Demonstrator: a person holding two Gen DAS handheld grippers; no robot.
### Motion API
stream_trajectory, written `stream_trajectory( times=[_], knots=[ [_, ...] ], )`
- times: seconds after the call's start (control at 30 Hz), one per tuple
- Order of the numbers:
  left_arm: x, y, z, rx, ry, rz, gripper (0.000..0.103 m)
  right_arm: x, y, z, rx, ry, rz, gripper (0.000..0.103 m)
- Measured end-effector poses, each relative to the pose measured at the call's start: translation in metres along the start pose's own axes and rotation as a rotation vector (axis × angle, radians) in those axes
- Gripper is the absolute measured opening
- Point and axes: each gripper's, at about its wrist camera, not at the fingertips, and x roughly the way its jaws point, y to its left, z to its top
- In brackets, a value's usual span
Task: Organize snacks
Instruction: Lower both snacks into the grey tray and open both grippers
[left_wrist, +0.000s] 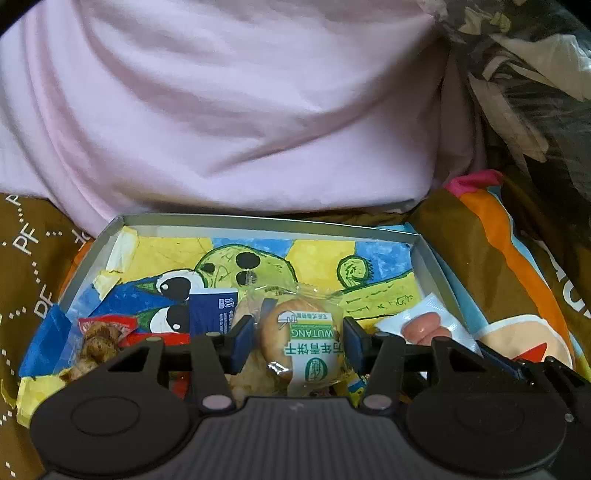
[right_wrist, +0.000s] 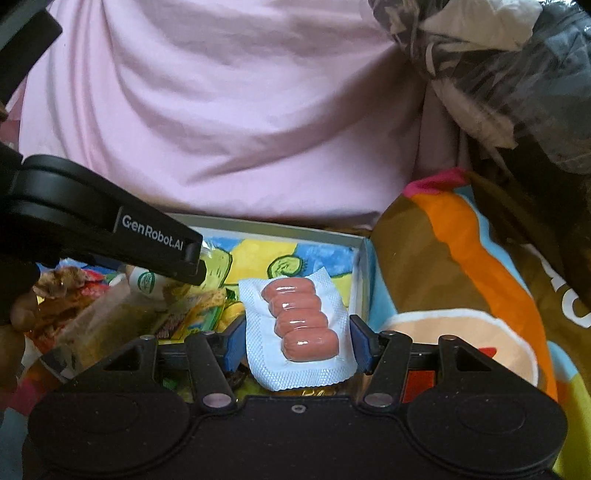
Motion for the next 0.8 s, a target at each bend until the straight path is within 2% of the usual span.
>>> stream_trajectory(
  times=[0.17, 0.23, 0.57, 0.8],
  knots=[
    [0.001, -0.001, 0.001, 0.009, -0.003, 0.005, 0.059, 0.004, -0.001, -0.003, 0.022, 0.014, 0.003, 0.062],
    [0.001, -0.002, 0.003, 0.006, -0.001, 0.004, 0.068, 0.003, -0.002, -0.005, 0.032, 0.011, 0.001, 0.063],
    [-0.015, 0.007, 0.006, -0.038, -0.019, 0.022, 0.088, -0.012, 0.0, 0.002, 0.022, -0.013, 0.01, 0.086],
    [-0.042, 0.013, 0.016, -0.062, -0.062, 0.032, 0.099, -0.039, -0.006, 0.022, 0.04, -0.052, -0.013, 0.096]
  ],
)
